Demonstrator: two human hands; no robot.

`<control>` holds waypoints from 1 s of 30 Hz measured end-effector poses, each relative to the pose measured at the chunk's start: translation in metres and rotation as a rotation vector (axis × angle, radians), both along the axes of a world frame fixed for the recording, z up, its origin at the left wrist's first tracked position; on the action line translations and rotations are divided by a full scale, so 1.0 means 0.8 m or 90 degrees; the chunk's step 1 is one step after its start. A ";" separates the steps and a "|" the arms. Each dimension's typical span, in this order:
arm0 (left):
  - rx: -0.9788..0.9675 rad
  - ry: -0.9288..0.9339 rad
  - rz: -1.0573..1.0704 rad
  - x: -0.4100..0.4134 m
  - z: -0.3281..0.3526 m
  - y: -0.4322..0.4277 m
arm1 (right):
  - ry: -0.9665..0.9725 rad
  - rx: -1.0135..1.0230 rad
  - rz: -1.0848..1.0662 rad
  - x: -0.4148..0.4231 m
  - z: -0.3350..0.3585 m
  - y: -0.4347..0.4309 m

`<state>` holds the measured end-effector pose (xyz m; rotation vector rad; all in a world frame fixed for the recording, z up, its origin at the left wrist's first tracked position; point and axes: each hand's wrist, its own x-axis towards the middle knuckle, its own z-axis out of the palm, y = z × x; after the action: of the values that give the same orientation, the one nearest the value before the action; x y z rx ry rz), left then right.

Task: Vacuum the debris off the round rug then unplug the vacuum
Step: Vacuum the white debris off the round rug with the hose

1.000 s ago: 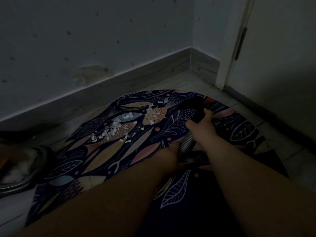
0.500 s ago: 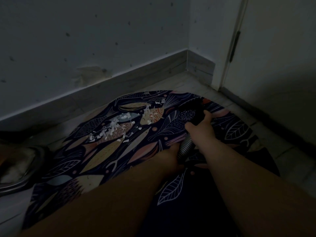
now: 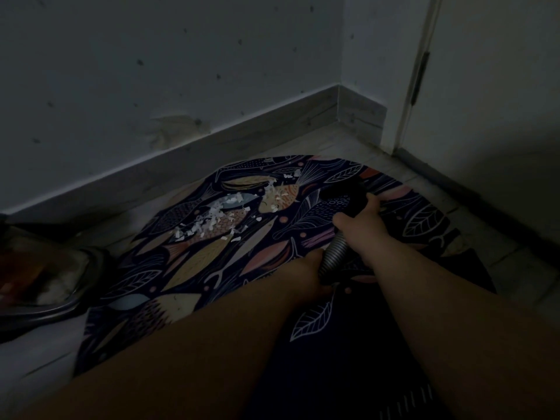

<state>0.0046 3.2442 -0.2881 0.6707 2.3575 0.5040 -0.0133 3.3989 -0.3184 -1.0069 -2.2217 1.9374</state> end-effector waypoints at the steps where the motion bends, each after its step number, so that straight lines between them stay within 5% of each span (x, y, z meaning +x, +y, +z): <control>1: -0.003 0.001 0.006 0.001 0.000 -0.006 | -0.002 0.002 0.012 0.000 0.002 -0.006; 30: -0.002 -0.021 0.114 0.035 0.019 -0.086 | -0.032 -0.002 0.181 -0.009 0.012 -0.090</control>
<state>0.0325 3.1754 -0.2729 0.4481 2.3982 0.5840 -0.0207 3.3268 -0.3087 -0.7843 -2.5106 2.0407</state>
